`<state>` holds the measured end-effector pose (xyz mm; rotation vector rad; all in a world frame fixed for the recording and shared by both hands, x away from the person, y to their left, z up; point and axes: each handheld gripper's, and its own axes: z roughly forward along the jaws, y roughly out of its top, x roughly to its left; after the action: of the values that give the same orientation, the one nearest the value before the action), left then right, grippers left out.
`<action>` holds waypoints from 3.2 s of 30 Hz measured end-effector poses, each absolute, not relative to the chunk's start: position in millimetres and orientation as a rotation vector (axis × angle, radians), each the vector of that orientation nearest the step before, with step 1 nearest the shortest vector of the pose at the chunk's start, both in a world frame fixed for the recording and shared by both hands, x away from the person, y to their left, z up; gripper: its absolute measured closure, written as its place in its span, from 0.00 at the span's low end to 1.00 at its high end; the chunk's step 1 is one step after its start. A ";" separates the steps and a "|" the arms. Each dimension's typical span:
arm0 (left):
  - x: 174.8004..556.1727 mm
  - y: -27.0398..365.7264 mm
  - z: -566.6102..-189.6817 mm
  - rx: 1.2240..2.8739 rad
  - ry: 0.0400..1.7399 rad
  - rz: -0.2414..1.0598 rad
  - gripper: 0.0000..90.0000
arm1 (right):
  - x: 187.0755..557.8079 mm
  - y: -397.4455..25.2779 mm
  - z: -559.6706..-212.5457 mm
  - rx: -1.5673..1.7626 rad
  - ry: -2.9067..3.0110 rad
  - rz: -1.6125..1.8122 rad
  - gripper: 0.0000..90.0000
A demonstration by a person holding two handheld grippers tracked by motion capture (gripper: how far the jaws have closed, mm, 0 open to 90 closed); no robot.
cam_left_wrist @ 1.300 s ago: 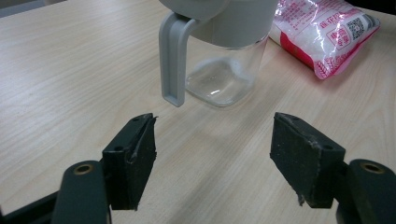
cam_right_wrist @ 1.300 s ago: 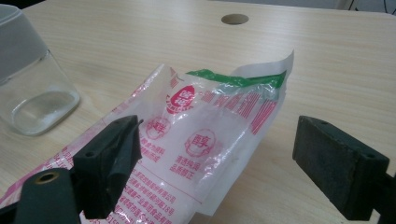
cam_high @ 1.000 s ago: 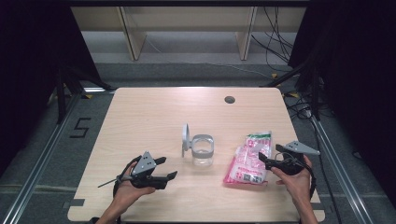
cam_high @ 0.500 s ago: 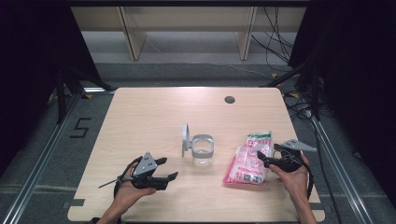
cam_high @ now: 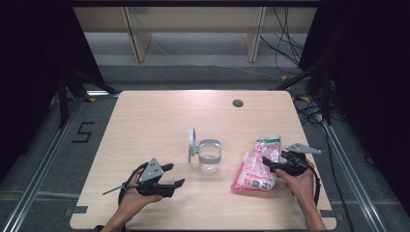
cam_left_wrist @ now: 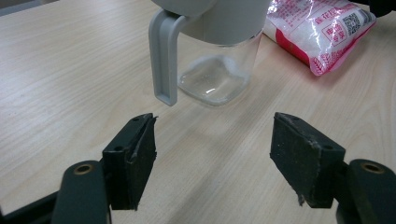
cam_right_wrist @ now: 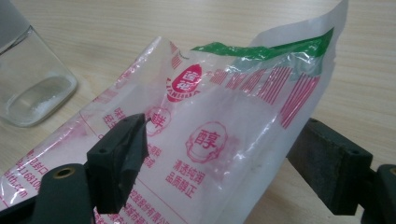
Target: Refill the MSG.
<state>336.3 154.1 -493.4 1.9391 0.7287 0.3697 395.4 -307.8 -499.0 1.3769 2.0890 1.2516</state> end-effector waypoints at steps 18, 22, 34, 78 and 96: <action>336.2 154.0 -493.5 1.940 0.725 0.372 0.34 | 403.1 -300.6 -503.0 1.434 2.184 1.303 0.47; 336.3 153.9 -493.5 1.942 0.727 0.366 0.34 | 404.1 -300.8 -504.2 1.466 2.182 1.331 0.53; 335.9 153.5 -493.4 1.941 0.724 0.370 0.34 | 413.1 -301.6 -505.6 1.447 2.199 1.314 0.78; 321.5 130.8 -495.1 1.960 0.652 0.303 0.34 | 354.1 -252.0 -418.8 0.910 2.104 1.624 1.00; 312.1 90.8 -492.2 2.007 0.548 0.293 0.35 | 341.7 -248.2 -382.0 0.829 2.039 1.639 1.00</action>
<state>312.1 90.8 -492.2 2.0073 0.5484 0.2926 341.7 -248.2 -382.0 0.8287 2.0390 1.6391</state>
